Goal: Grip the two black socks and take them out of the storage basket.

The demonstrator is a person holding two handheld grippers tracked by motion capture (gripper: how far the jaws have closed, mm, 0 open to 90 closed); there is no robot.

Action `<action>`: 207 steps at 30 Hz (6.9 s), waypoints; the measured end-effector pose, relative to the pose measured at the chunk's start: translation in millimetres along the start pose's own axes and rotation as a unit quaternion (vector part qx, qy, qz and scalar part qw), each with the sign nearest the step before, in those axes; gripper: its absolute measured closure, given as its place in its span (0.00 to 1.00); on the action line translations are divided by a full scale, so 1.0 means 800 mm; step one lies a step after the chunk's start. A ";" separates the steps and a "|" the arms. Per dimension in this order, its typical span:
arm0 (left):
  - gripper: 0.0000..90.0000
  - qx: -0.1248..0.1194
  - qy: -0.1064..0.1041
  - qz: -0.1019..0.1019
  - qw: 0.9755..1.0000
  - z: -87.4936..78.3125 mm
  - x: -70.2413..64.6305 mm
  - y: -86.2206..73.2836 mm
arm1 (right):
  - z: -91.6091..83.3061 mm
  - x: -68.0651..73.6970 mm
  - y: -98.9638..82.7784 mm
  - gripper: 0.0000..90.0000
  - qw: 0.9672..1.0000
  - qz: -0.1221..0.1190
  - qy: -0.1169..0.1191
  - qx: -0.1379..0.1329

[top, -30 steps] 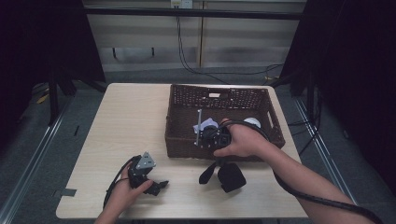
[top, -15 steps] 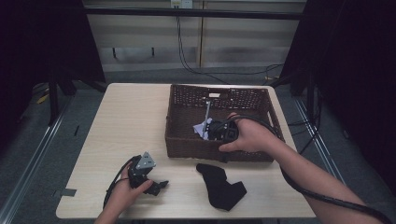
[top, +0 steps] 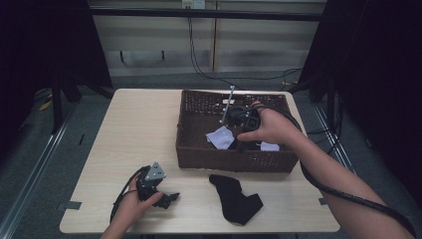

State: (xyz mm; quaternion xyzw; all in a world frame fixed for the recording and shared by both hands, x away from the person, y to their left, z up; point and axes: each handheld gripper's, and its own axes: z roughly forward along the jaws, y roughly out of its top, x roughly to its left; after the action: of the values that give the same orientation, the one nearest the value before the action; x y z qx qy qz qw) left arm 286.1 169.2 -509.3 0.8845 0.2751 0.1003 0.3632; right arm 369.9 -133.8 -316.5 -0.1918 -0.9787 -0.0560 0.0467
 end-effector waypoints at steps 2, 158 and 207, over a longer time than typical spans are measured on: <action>0.00 0.000 0.000 0.000 1.000 0.000 0.000 0.000 | -0.003 -0.010 -0.002 0.67 1.000 0.009 -0.006 -0.008; 0.00 0.000 -0.002 -0.002 1.000 0.000 0.000 0.000 | -0.091 -0.023 -0.012 0.91 1.000 -0.010 -0.005 -0.003; 0.00 0.000 -0.001 0.000 1.000 0.000 0.000 0.000 | 0.073 0.083 0.061 0.90 0.989 -0.136 0.028 0.044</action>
State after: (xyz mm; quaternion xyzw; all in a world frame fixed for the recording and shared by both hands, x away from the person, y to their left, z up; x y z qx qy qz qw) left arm 286.0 169.1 -509.3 0.8845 0.2752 0.0995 0.3633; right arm 323.3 -56.8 -362.5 -0.0529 -0.9955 -0.0247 0.0748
